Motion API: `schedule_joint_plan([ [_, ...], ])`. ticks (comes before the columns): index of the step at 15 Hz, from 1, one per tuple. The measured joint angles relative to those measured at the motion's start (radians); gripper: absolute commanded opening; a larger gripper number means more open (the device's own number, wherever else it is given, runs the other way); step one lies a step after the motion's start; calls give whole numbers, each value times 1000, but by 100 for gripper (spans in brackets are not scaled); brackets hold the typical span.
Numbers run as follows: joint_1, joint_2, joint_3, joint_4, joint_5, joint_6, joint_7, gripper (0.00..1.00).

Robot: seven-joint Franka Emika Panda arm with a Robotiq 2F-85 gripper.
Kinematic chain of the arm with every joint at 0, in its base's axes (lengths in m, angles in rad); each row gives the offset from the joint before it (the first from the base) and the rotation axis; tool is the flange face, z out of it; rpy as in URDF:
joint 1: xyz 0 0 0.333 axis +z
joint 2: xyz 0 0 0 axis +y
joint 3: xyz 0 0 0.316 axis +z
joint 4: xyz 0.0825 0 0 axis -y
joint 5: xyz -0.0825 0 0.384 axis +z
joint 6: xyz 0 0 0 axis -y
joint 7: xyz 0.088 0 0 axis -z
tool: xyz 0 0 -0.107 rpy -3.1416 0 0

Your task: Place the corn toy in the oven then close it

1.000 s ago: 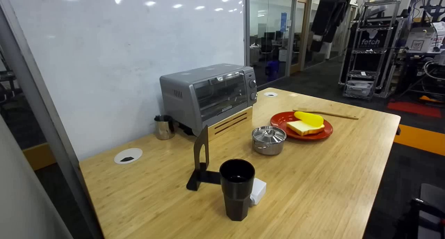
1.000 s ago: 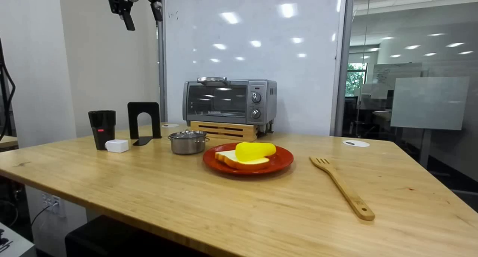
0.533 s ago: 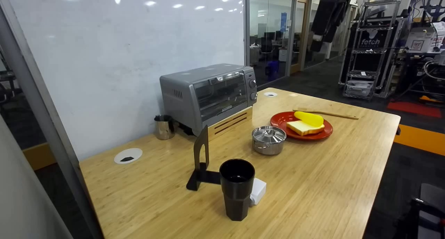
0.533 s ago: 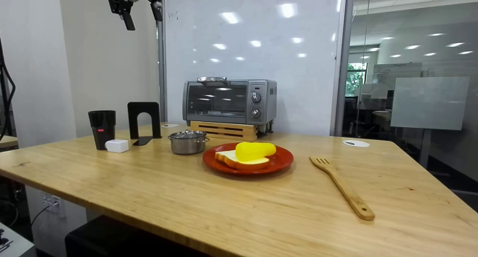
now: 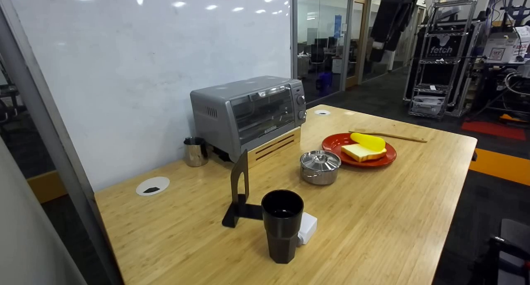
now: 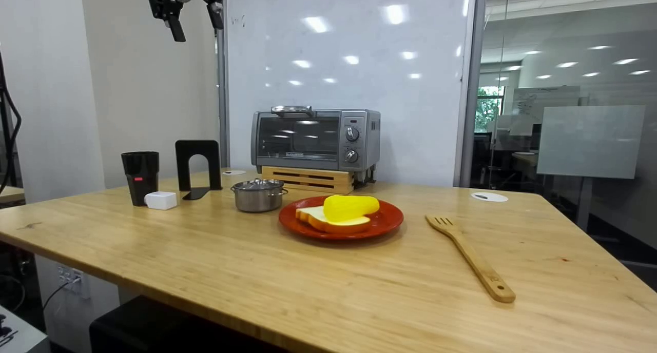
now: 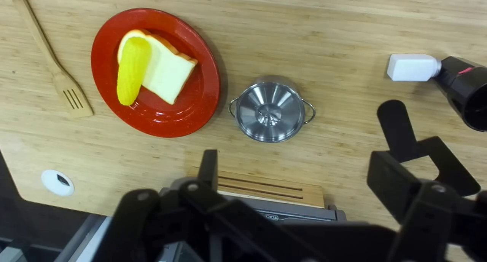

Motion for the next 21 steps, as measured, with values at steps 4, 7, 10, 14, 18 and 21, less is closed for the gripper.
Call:
schedule_joint_plan([
  [4,12,40,-65,0,12,13,-182,100],
  [7,20,102,-134,9,14,47,-400,100],
  [10,23,175,-162,47,3,56,-580,100],
  [14,33,289,-154,121,-77,95,-718,100],
  [18,35,419,-136,211,-217,203,-786,100],
  [21,35,492,-127,252,-328,352,-789,100],
])
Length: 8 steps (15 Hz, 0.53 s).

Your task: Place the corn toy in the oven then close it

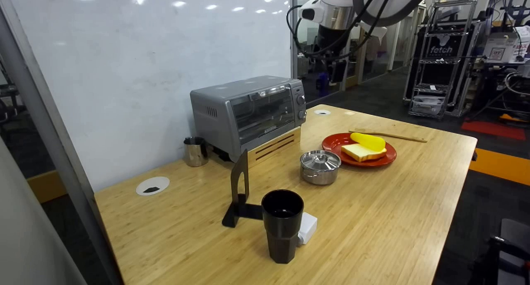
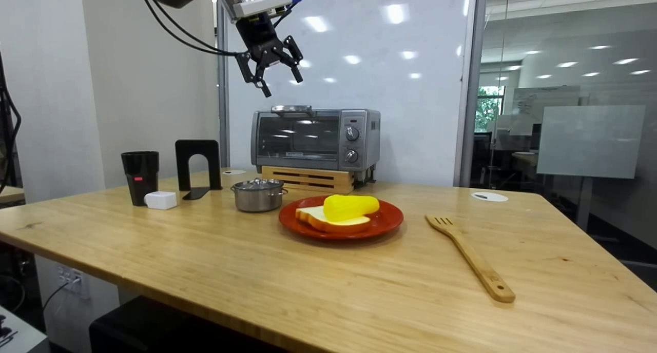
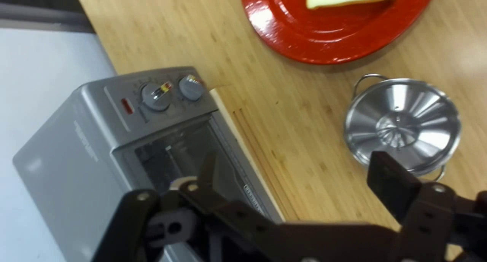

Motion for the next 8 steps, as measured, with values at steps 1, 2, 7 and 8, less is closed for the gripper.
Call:
schedule_joint_plan([
  [1,0,14,2,3,-32,60,1,100],
  [2,0,24,3,3,-61,124,5,100],
  [7,0,31,6,-15,-109,301,14,100],
  [8,0,31,6,-15,-109,301,14,100],
])
